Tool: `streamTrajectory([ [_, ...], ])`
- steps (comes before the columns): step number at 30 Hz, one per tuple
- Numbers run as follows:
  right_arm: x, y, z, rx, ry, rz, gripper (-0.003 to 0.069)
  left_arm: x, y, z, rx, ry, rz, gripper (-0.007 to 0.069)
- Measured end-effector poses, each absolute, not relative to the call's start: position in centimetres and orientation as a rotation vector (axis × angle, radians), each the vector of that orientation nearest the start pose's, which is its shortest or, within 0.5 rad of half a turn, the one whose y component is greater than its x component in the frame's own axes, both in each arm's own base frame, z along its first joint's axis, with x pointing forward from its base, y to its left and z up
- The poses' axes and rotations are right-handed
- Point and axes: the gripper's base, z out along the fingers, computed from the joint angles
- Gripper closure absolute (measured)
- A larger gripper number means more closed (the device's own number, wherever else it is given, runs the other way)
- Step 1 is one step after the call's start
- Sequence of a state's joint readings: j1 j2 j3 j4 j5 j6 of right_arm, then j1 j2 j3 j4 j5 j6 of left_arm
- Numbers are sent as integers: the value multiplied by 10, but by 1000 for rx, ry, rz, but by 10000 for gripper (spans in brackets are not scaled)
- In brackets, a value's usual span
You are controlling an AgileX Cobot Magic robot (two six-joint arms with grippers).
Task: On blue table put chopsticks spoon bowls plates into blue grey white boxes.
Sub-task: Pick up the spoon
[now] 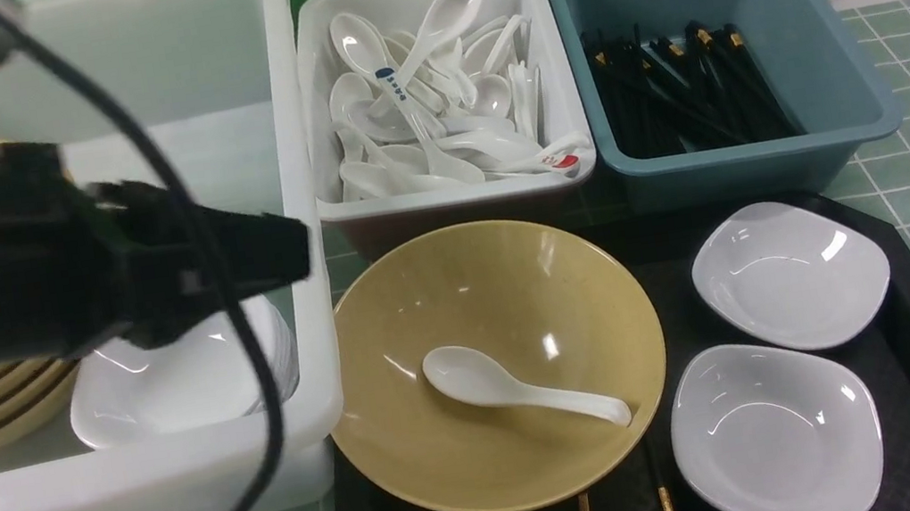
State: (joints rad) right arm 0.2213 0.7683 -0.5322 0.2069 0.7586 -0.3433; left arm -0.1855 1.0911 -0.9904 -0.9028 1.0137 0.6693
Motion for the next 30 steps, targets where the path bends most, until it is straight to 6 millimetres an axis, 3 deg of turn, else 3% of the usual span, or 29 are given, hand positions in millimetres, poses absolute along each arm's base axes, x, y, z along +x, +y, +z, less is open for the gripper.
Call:
streamTrajectory([
  [3, 125, 42, 247, -534, 2385, 201, 613, 205, -120, 349, 807, 2266, -858, 610],
  [6, 125, 43, 242, -509, 2369, 234, 613, 217, -157, 334, 1070, 2259, -683, 546],
  [11, 127, 45, 244, -473, 2335, 261, 613, 227, -199, 304, 1388, 2157, -416, 412],
  [14, 128, 45, 244, -467, 2332, 270, 613, 233, -228, 268, 1611, 2081, -238, 295],
  [16, 128, 45, 244, -466, 2333, 271, 613, 236, -233, 255, 1671, 2074, -193, 267],
  [18, 127, 45, 244, -467, 2334, 272, 612, 240, -244, 229, 1789, 2057, -110, 236],
  [22, 127, 45, 244, -466, 2334, 273, 612, 250, -251, 195, 1887, 2055, -34, 242],
  [24, 127, 45, 244, -466, 2334, 273, 612, 252, -252, 189, 1899, 2052, -20, 253],
  [28, 127, 46, 244, -465, 2334, 275, 612, 259, -256, 185, 1875, 2023, 15, 396],
  [30, 127, 46, 244, -465, 2334, 275, 612, 260, -256, 186, 1849, 2027, 22, 504],
])
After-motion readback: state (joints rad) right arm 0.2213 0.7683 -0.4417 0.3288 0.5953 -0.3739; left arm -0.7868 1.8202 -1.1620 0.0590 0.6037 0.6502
